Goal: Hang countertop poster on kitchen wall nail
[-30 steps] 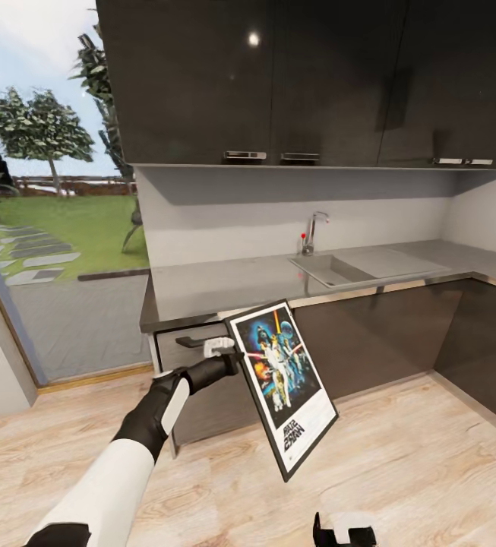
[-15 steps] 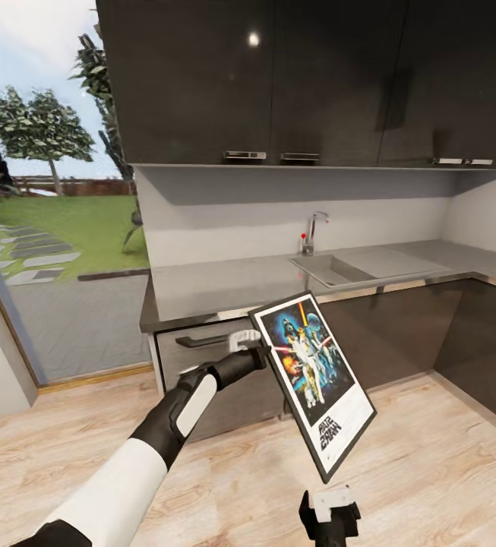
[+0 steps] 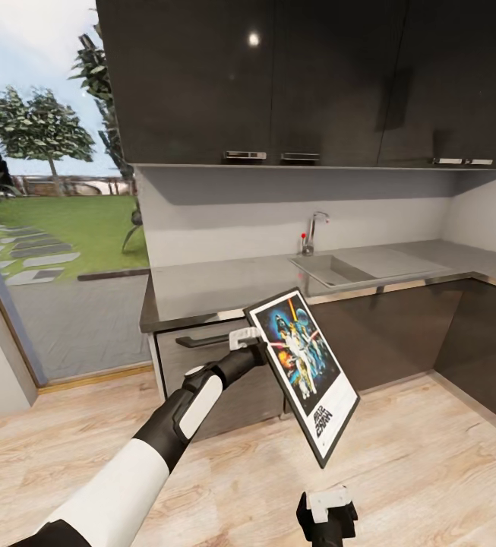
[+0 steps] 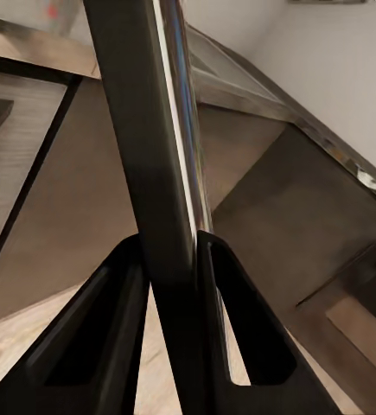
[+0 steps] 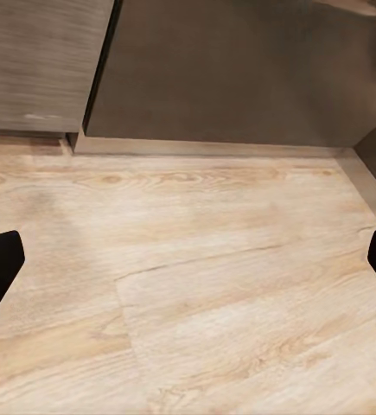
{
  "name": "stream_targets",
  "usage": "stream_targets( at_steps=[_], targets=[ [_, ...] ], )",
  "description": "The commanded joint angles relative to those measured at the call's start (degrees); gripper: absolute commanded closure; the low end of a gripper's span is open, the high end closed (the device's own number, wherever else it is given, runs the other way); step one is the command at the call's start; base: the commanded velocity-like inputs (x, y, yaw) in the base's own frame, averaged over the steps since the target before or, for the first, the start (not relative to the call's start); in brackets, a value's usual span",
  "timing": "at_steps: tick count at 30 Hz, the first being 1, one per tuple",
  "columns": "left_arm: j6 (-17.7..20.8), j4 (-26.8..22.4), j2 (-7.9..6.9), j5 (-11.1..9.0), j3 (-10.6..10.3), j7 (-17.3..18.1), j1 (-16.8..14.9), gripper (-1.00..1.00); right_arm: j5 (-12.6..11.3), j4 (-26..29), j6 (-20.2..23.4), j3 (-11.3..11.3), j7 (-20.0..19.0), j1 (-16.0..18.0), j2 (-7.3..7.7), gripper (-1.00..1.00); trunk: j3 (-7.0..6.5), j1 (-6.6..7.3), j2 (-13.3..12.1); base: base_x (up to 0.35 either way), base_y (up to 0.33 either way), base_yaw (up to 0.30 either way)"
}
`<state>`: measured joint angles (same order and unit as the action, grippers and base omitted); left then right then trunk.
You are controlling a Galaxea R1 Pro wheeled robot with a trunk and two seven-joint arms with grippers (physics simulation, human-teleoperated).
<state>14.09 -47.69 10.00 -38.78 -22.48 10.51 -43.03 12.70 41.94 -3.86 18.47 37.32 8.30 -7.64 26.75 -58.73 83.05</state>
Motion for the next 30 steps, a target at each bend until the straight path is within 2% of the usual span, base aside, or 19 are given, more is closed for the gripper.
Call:
stream_targets(
  at_steps=[1,7,9,11,12,14,16,19,20,21,22,23,26,30],
  targets=[
    [-0.1,0.0,0.0,-0.5,0.0,0.0,0.0,1.0,0.2,-0.1,0.0,0.1,0.3,0.0,0.0,-1.0,0.06,0.0,0.0,0.0,0.0,0.0],
    [-1.2,0.0,0.0,-0.4,-0.3,-2.0,0.0,1.0,0.2,0.0,0.0,0.1,0.3,0.0,-0.02,-1.0,0.06,0.0,0.0,0.0,0.0,0.0],
    [-2.3,0.0,0.0,-0.4,-2.3,-3.4,0.0,1.0,0.3,0.1,0.3,0.3,0.4,0.0,-0.28,-1.0,0.06,0.0,0.0,0.0,0.0,0.0],
    [-2.8,0.1,0.0,-0.4,-3.4,-3.7,0.0,1.0,0.3,0.3,0.9,0.6,0.4,0.0,-0.36,-1.0,0.06,0.0,0.0,0.0,0.0,0.0],
    [-3.2,0.1,0.0,-0.5,-4.8,-5.2,0.0,1.0,0.3,1.5,2.1,0.9,0.4,0.0,-0.53,-1.0,0.06,0.0,0.0,0.0,0.0,0.0],
    [-3.4,0.0,0.0,-0.5,-5.6,-6.8,0.0,1.0,0.3,2.6,3.1,1.1,0.4,0.0,-0.59,-1.0,0.06,0.0,0.0,0.0,0.0,0.0],
    [-3.6,-0.1,0.0,-0.6,-7.5,-10.0,0.0,1.0,0.3,4.9,5.5,1.3,0.4,0.0,-0.72,-1.0,0.06,0.0,0.0,0.0,0.0,0.0],
    [-4.0,-0.1,0.0,-0.6,-8.7,-11.0,0.0,1.0,0.3,5.8,6.4,2.0,0.8,0.0,-0.82,-1.0,0.06,0.0,0.0,0.0,0.0,0.0],
    [-4.3,-0.1,0.0,-0.6,-8.9,-11.1,0.0,1.0,0.3,5.9,6.5,2.4,1.3,0.0,-0.85,-1.0,0.06,0.0,0.0,0.0,0.0,0.0],
    [-5.5,-0.1,0.0,-0.6,-9.4,-11.8,0.0,1.0,0.2,6.2,6.9,5.1,5.3,0.0,-1.03,-1.0,0.06,0.0,0.0,0.0,0.0,0.0],
    [-5.7,-0.1,0.0,-0.7,-9.6,-12.0,0.0,1.0,0.2,6.2,7.0,5.9,6.6,0.0,-1.05,-1.0,0.06,0.0,0.0,0.0,0.0,0.0],
    [-6.0,-0.1,0.0,-0.7,-9.9,-12.5,0.0,1.0,0.2,6.3,7.1,7.7,9.1,0.0,-1.09,-1.0,0.06,0.0,0.0,0.0,0.0,0.0],
    [-6.3,-0.1,0.0,-0.7,-10.9,-13.7,0.0,1.0,0.1,6.4,7.3,10.4,12.1,0.0,-1.12,-1.0,0.06,0.0,0.0,0.0,0.0,0.0],
    [-7.1,-0.7,0.0,-0.8,-11.9,-15.0,0.0,1.0,0.1,6.4,7.3,11.9,13.7,0.0,-1.14,-1.0,0.06,0.0,0.0,0.0,0.0,0.0]
  ],
)
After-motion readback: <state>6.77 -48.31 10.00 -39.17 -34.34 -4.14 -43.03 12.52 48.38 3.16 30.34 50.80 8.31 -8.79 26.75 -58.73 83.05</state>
